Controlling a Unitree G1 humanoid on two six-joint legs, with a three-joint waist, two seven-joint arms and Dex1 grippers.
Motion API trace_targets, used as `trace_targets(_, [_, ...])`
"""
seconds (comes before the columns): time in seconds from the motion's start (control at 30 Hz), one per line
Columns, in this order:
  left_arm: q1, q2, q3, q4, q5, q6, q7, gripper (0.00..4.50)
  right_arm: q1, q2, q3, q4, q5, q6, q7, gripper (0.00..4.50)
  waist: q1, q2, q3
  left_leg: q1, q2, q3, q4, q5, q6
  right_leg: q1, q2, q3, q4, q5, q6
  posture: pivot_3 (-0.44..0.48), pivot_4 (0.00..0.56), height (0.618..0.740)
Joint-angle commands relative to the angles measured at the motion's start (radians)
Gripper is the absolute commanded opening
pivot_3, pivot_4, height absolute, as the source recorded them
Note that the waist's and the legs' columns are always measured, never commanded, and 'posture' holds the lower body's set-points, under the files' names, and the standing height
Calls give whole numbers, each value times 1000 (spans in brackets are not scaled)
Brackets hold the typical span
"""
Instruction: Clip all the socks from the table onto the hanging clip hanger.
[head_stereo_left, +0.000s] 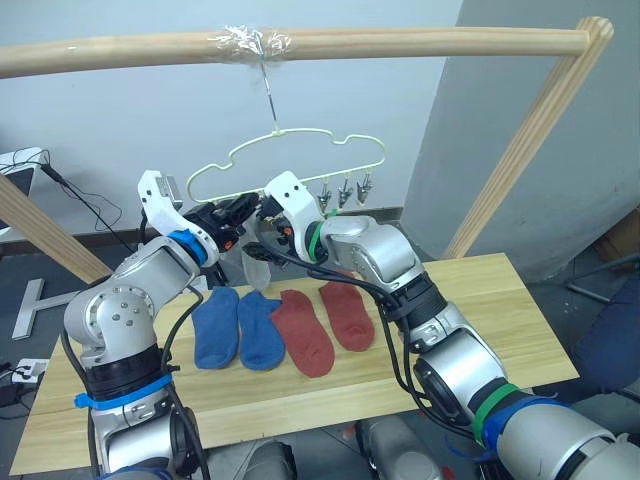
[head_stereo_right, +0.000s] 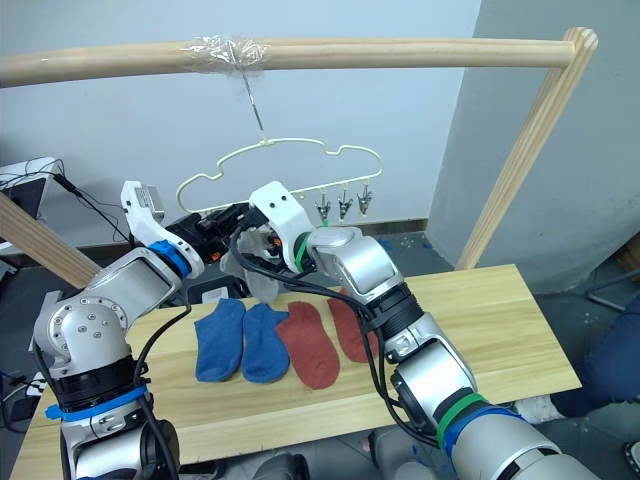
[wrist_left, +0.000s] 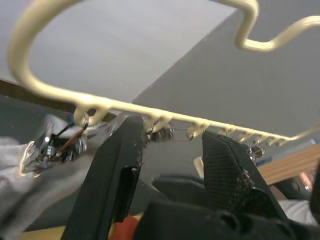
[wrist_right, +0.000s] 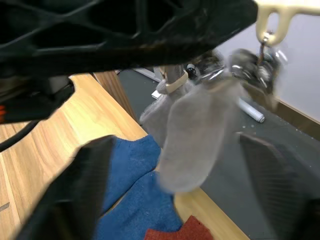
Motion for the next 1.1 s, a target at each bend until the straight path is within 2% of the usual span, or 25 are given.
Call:
trace_targets(0.03, [22,62,-27,-95,-1,18,-17,2161,-1,5,0,-82,23,19,22,4469,0,0,0,0,0,0,0,0,0,0,0,0,0,0,0,-231,139,740])
trace_targets(0.33, [112,134,-89,-187,76,-51,-67,2161,188,-163,25,-370,63,16,146,4469,13,0,0,0,0,0,0,0,0,0,0,0,-1,0,0,-218,131,740])
trace_targets(0.6, [203,158,-160,-246,253,-273,-140,2161,347,-361,-22,-610,156,-17,273,4469,15,0,0,1,0,1,-1,0,0,0,1,2,-1,0,0,-222,130,740])
trace_targets(0.87, [261,153,-170,-243,325,-353,-177,2161,401,-515,-114,-707,258,-25,358,4469,22,0,0,1,0,3,-1,0,0,0,1,2,-2,0,0,-228,127,740])
trace_targets(1.1, [321,108,-188,-241,367,-404,-180,2161,379,-570,-196,-769,376,16,368,4469,26,0,0,1,0,2,-1,0,0,0,1,2,-2,0,0,-242,124,740])
